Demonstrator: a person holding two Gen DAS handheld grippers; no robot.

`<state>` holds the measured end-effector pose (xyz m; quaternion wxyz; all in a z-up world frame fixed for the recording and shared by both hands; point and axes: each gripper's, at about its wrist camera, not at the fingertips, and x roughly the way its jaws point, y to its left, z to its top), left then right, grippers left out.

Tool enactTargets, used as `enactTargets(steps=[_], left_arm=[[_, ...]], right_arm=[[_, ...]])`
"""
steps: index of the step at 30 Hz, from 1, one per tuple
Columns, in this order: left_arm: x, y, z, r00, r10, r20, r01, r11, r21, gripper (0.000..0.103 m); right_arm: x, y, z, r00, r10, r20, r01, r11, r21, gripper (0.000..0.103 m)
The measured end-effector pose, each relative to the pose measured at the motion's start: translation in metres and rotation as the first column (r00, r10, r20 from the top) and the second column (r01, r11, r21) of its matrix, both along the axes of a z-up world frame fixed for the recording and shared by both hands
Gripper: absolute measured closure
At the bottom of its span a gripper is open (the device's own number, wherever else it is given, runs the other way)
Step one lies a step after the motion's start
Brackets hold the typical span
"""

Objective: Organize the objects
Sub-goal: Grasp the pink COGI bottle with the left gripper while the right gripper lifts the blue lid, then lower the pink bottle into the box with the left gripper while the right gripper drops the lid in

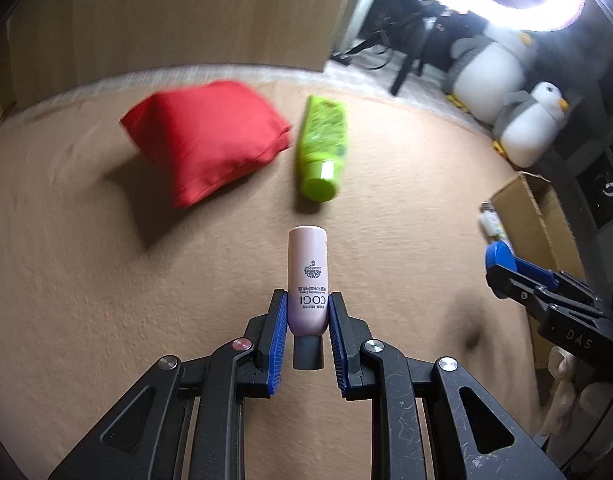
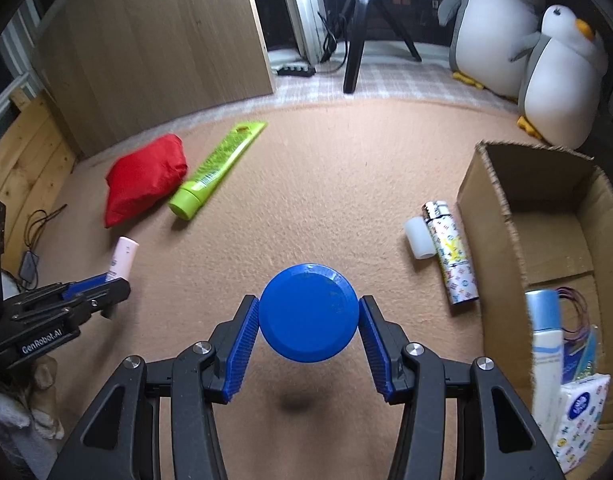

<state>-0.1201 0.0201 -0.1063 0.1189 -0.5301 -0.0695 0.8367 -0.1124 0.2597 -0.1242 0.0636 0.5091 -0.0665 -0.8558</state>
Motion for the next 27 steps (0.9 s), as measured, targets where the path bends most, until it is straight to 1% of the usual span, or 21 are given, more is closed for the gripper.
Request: enactTargets(steps=[7, 14, 20, 27], left_arm=[[0.010, 0.041, 0.027, 0.995, -0.093, -0.045, 0.093, 0.996, 0.008, 0.081], [0.013, 0.100, 0.039, 0.978, -0.196, -0.071, 0.197, 0.980, 0.002, 0.081], [0.016, 0.163, 0.050, 0.949, -0.298, -0.102, 0.298, 0.954, -0.011, 0.081], [0.018, 0.235, 0.056, 0.912, -0.395, -0.114, 0.396, 0.918, -0.013, 0.081]], right_arm=[[0.024, 0.018, 0.033, 0.998, -0.008, -0.068, 0.008, 1.000, 0.007, 0.057], [0.047, 0.060, 0.050, 0.992, -0.080, -0.100, 0.081, 0.997, 0.010, 0.057], [0.069, 0.106, 0.059, 0.980, -0.162, -0.119, 0.166, 0.986, 0.024, 0.057], [0.086, 0.153, 0.057, 0.963, -0.241, -0.120, 0.248, 0.967, 0.047, 0.057]])
